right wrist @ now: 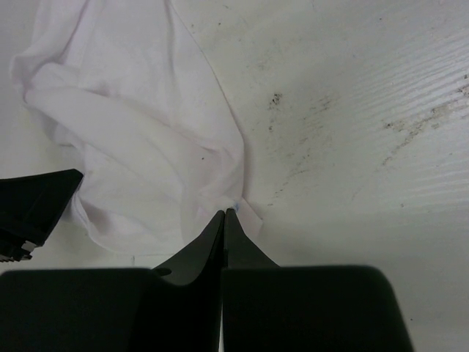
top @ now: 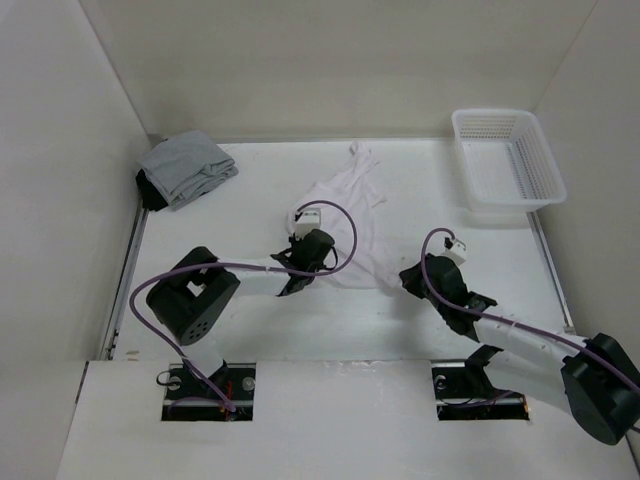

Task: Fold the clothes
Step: Flatten the tank top out

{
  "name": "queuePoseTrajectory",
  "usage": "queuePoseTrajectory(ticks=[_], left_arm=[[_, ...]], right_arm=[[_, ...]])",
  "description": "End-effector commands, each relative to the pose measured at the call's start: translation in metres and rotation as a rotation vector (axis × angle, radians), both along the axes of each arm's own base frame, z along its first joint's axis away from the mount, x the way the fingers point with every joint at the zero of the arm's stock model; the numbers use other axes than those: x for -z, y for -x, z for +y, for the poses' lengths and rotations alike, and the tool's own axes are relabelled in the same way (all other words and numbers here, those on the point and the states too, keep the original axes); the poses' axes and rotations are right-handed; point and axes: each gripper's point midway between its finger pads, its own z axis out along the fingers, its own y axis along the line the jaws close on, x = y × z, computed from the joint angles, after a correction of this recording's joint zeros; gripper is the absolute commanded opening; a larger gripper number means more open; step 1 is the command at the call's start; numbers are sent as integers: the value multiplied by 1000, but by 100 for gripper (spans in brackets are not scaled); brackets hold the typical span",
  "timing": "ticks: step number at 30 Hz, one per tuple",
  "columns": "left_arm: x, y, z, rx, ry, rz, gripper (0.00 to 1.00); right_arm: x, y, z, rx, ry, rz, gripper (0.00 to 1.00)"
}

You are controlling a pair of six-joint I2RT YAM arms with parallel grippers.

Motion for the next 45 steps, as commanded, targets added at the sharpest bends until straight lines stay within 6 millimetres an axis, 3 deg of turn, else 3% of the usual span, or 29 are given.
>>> queuePoseTrajectory(ticks=[1,9,18,22,26,30,34,37,41,45], left_arm=[[-17,1,7,-30,28,-51,15],[-32,34,43,-130,135,-96,3],[-47,82,59,-128,288,-85,1],[-32,111,60,-86,295,-46,7],[-5,128,85,-166,283,12,18],[-25,122,101,-234,329,-43,24],[-33,122,90,-218,389,-23,35],[-22,129,77,-203,405,65,36],[-5,136,75,-211,370,146,36],[0,136,65,-189,372,178,38]], right_arm=[[-5,-4,6,-17,-19,-37,0],[-3,-2,3,-19,-19,-37,0],[-2,-1,2,-21,-15,-31,1],[0,0,-2,-9,-13,-20,1],[7,11,-2,-11,-39,31,1],[8,25,-11,20,-65,69,0],[2,30,-22,51,-74,61,0],[1,28,-25,59,-75,53,0],[1,25,-21,44,-75,47,0],[0,23,-19,44,-76,46,1]])
